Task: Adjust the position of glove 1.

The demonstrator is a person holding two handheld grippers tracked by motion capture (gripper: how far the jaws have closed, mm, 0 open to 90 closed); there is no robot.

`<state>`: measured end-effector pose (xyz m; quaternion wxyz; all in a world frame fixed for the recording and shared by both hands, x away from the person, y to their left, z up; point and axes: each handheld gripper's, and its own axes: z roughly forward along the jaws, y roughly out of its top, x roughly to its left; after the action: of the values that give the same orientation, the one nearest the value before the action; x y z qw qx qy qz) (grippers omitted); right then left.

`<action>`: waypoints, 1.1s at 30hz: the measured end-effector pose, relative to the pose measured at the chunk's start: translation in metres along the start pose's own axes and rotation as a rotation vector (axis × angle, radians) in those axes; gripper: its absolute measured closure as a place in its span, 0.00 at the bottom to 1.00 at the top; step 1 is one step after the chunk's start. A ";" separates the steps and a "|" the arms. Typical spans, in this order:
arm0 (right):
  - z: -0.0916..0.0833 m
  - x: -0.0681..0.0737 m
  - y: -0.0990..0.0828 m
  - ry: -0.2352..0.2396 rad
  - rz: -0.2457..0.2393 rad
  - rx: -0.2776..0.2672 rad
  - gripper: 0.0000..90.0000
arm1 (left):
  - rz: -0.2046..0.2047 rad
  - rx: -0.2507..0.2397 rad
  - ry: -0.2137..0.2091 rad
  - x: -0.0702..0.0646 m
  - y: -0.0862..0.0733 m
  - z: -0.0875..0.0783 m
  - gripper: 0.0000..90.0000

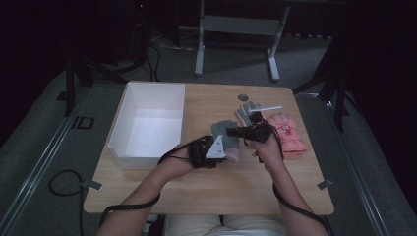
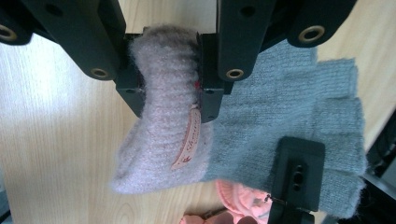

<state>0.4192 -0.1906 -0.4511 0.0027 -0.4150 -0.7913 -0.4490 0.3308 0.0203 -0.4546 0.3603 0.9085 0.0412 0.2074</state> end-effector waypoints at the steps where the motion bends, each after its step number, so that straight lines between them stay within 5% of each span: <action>1: -0.001 0.003 0.003 -0.002 -0.004 -0.003 0.83 | 0.009 0.009 0.001 0.002 0.002 -0.004 0.78; 14: -0.004 0.032 0.046 0.010 -0.067 -0.043 0.83 | 0.034 0.018 0.047 0.030 0.007 -0.043 0.78; 19: 0.003 0.042 0.062 0.021 -0.080 -0.048 0.83 | 0.019 0.015 0.059 0.038 0.002 -0.056 0.77; 33: 0.030 0.073 0.097 0.047 -0.112 -0.054 0.83 | 0.063 0.087 0.114 0.058 -0.011 -0.097 0.77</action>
<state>0.4459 -0.0965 -0.3731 -0.0152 -0.3594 -0.8005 -0.4794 0.3448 0.1028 -0.3783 0.3109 0.9108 0.0421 0.2682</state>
